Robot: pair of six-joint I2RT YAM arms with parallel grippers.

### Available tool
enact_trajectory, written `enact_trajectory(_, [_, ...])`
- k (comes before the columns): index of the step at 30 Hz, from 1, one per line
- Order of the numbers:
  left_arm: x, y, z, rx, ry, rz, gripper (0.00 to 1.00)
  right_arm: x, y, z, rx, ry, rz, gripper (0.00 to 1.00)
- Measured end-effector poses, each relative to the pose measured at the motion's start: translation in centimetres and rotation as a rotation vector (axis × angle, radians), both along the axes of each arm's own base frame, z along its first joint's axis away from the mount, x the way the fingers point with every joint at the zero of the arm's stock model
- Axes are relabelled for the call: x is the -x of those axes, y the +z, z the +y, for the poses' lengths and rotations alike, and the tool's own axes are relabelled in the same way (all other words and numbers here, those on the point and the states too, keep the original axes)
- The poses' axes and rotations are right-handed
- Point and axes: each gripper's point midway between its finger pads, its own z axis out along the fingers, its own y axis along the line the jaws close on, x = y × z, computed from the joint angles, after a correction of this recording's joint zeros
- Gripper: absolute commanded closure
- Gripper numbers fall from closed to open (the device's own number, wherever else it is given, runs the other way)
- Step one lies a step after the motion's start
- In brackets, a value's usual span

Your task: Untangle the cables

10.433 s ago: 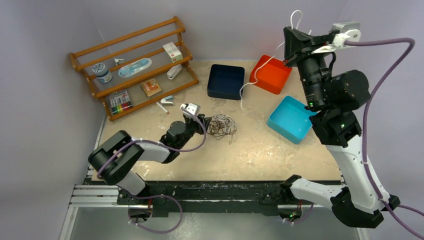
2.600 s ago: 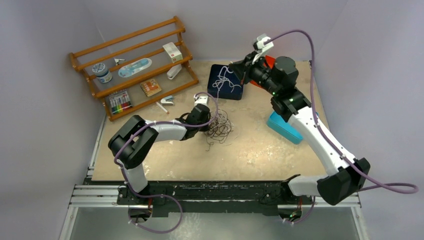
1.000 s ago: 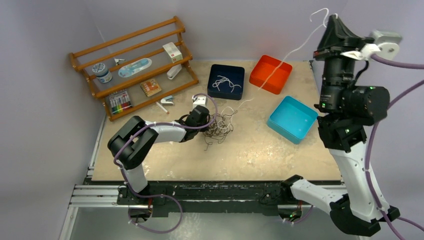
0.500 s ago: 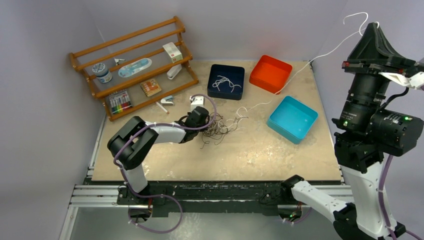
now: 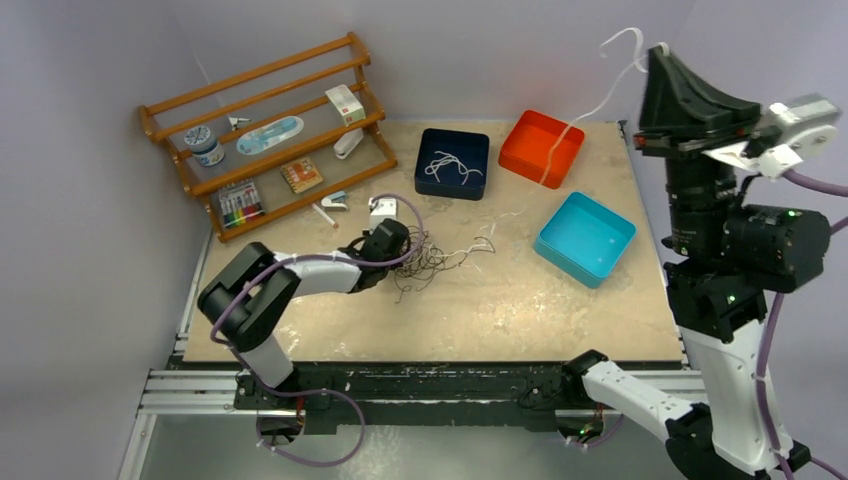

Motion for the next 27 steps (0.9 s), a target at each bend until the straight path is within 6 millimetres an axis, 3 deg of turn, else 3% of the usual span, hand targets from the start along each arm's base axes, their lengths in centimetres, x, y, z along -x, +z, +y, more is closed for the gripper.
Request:
enact_trajectory(3, [1.3, 1.0, 0.6, 0.006, -0.029, 0.014, 0.64, -0.9, -1.0, 3.1, 0.066, 0.127, 0.025, 1.00])
enact_trajectory(6, [1.6, 4.0, -0.2, 0.068, -0.080, -0.027, 0.53, -2.4, -2.5, 5.7, 0.109, 0.216, 0.073, 1.00])
enact_trajectory(13, [1.8, 12.7, -2.0, 0.241, -0.191, -0.213, 0.50, -6.9, -6.7, 9.9, 0.155, 0.333, 0.215, 1.00])
enact_trajectory(17, [2.0, 16.2, -3.0, 0.316, -0.262, -0.319, 0.49, -8.4, -8.8, 11.6, 0.165, 0.388, 0.283, 1.00])
enact_trajectory(24, [1.2, 17.7, -6.3, 0.376, -0.397, -0.444, 0.44, -8.6, -9.7, 13.4, 0.158, 0.487, 0.318, 1.00])
enact_trajectory(27, [0.8, 17.3, -7.4, 0.364, -0.437, -0.486, 0.31, -8.4, -9.9, 13.8, 0.159, 0.517, 0.325, 1.00])
